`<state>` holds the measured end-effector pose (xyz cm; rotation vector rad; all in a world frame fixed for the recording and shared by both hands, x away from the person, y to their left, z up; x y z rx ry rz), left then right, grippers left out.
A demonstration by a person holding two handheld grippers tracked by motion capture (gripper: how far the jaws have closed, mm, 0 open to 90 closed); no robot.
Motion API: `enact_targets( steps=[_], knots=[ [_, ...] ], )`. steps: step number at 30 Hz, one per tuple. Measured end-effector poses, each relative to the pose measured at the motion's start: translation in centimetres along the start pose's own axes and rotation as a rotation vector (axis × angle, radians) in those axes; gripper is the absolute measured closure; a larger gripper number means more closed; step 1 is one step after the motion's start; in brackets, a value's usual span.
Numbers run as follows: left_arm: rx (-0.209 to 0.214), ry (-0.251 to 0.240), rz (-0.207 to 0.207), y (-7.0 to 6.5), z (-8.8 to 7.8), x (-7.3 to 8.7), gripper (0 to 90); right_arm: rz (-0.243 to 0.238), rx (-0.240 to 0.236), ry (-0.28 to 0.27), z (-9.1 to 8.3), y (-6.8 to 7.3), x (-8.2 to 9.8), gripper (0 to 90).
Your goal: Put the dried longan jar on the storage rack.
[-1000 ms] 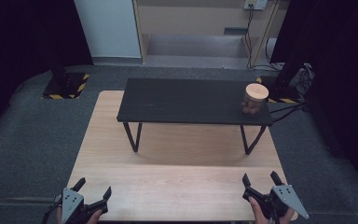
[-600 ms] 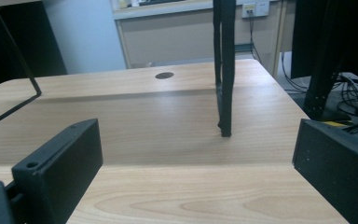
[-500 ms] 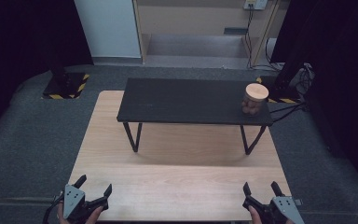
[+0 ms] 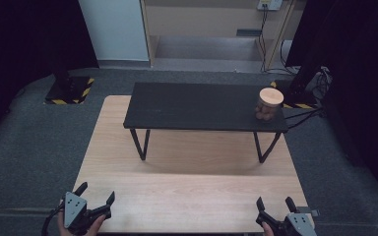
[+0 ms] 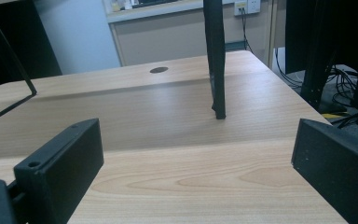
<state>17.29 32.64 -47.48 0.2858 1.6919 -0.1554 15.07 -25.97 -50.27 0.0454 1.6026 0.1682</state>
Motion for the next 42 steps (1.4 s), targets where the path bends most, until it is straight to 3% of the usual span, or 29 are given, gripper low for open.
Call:
enact_targets(
  steps=[14,25,42],
  knots=[
    [-0.03,-0.011,-0.019,-0.2,0.2,0.4,2.3,0.002,-0.008,-0.036,0.1,0.1,0.1,2.5],
    [-0.033,-0.008,-0.03,-0.2,0.1,0.6,2.3,0.006,-0.016,-0.029,0.3,0.0,0.3,2.5],
    [-0.022,-0.013,-0.029,-0.5,-0.6,0.3,2.3,0.013,-0.009,-0.051,-0.7,-0.2,-0.3,2.4]
  ],
)
Point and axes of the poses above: each handheld gripper's, and its own axes: z roughly forward along the jaws, x roughly out of its underside, y roughly to its left, the point moved 7 cm from there along z, roughly forward along the jaws, and after that the axes turned 7 degrees about -y, right-handed, at the moved point
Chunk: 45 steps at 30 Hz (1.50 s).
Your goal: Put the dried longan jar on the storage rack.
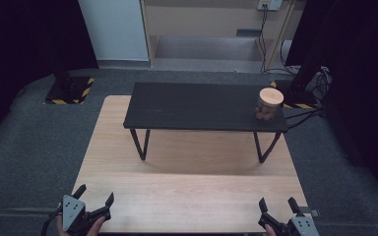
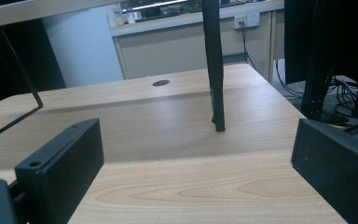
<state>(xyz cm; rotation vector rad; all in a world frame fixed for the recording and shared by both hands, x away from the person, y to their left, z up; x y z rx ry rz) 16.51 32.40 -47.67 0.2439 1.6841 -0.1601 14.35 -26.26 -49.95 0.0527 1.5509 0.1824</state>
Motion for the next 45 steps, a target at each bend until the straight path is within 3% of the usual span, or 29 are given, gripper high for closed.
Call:
enact_targets(
  steps=[45],
  knots=[
    [0.01,-0.001,-0.004,0.06,0.51,-0.03,2.3,0.017,0.031,0.022,-0.1,-0.41,0.68,2.7]
  ],
)
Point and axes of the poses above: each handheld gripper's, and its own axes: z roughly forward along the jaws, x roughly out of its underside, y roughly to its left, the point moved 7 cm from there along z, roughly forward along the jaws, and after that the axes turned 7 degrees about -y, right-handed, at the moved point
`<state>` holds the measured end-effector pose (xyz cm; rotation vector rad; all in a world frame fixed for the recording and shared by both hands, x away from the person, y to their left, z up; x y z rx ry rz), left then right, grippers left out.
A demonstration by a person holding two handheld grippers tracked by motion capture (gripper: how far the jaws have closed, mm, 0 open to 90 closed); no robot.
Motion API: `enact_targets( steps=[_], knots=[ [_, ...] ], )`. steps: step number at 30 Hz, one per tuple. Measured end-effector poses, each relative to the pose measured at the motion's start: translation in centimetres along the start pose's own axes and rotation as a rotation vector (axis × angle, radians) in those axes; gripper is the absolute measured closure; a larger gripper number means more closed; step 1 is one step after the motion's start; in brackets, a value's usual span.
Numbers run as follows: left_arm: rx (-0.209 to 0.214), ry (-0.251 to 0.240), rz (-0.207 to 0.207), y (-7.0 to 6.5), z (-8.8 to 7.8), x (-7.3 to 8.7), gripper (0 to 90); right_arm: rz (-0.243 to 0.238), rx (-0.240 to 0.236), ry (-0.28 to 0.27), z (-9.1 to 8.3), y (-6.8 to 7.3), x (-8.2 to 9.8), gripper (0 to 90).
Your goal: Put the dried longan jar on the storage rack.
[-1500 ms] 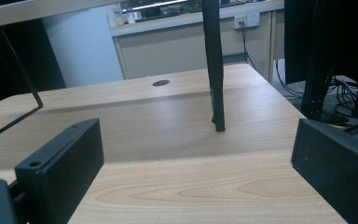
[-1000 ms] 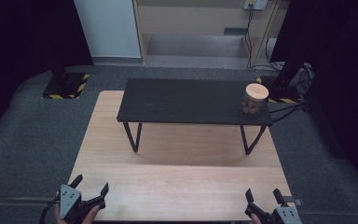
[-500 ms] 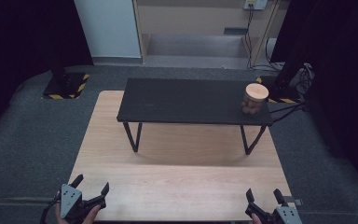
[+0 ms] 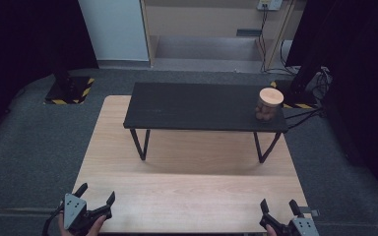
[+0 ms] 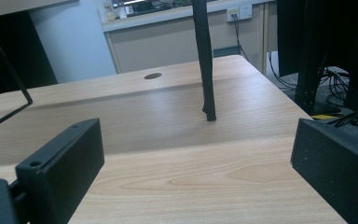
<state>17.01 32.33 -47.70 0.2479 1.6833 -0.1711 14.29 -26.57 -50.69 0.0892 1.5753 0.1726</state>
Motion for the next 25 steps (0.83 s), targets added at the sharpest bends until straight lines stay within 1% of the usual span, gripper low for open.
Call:
enact_targets(
  steps=[8,12,19,22,25],
  knots=[
    [0.002,0.004,0.001,-0.07,0.14,0.06,2.4,-0.001,0.006,-0.002,-0.15,-0.17,0.02,2.7],
    [0.003,0.006,0.001,-0.07,0.21,0.08,2.4,0.005,0.009,-0.002,-0.16,-0.25,0.05,2.7],
    [0.006,0.015,0.0,-0.09,0.33,0.13,2.4,0.008,0.008,0.003,0.08,-0.25,0.25,2.8],
    [0.007,0.007,0.005,-0.09,-0.1,-0.03,2.4,0.022,0.001,-0.003,-0.05,-0.09,0.2,2.7],
    [0.009,0.003,0.003,0.17,-0.62,0.03,2.4,0.017,-0.008,-0.015,-0.69,0.4,-0.18,2.7]
  ],
)
Point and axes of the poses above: each handheld gripper's, and its own axes: z roughly forward along the jaws, x roughly out of its underside, y roughly to its left, the point moved 7 cm from there along z, roughly forward along the jaws, and after that the axes turned 7 degrees about -y, right-handed, at the moved point
